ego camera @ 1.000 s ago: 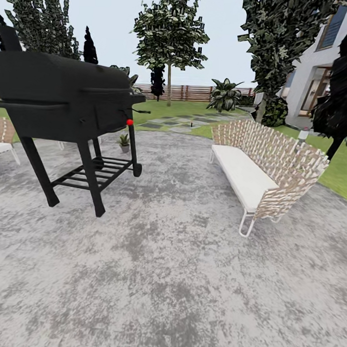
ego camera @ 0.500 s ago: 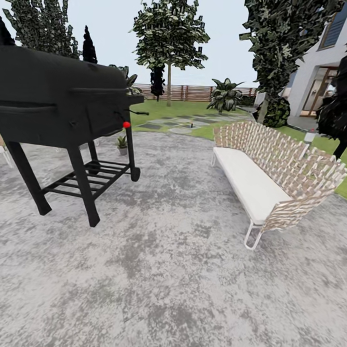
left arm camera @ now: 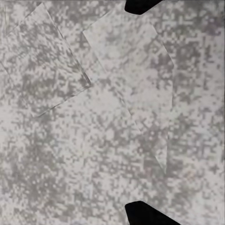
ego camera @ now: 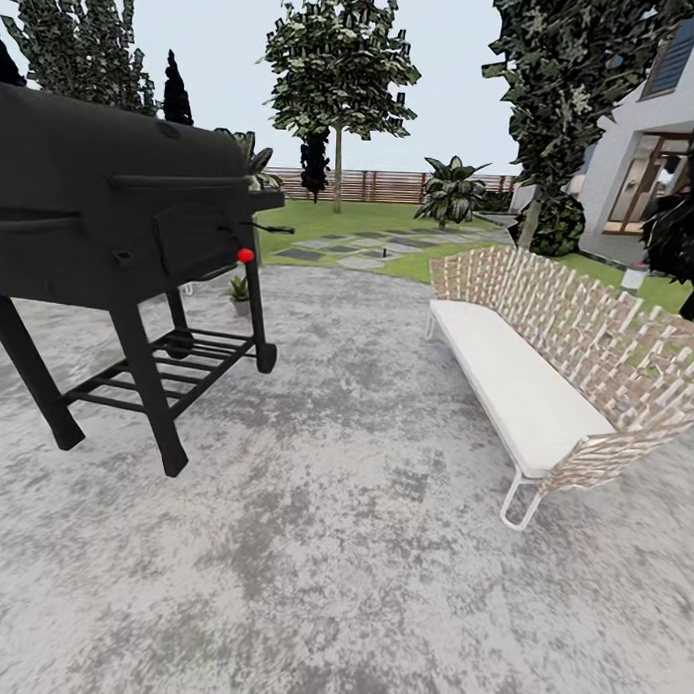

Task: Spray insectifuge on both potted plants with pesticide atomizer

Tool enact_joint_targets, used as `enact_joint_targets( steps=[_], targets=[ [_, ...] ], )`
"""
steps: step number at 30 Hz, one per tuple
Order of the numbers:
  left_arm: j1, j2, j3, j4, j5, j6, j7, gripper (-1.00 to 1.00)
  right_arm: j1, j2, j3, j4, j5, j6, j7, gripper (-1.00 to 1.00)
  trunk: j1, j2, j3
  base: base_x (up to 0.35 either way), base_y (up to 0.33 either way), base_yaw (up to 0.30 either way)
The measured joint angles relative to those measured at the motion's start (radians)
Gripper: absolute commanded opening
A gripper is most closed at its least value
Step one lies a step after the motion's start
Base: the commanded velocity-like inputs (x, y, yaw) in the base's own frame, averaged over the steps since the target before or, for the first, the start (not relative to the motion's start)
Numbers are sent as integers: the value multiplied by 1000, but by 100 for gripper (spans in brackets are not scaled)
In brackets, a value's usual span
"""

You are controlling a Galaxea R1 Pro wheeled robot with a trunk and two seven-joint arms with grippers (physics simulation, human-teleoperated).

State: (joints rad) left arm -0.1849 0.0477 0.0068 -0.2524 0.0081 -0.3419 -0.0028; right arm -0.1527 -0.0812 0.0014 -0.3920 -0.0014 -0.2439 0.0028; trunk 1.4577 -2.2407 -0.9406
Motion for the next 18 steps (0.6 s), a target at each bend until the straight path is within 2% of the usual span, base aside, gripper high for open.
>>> enact_joint_targets(
  steps=[18],
  targets=[
    [0, 0, -1, 0, 0, 0, 0, 100, 0, 0, 0, 0, 1, 0, 0, 100, 0, 0, 0, 337, 0, 0]
  ],
)
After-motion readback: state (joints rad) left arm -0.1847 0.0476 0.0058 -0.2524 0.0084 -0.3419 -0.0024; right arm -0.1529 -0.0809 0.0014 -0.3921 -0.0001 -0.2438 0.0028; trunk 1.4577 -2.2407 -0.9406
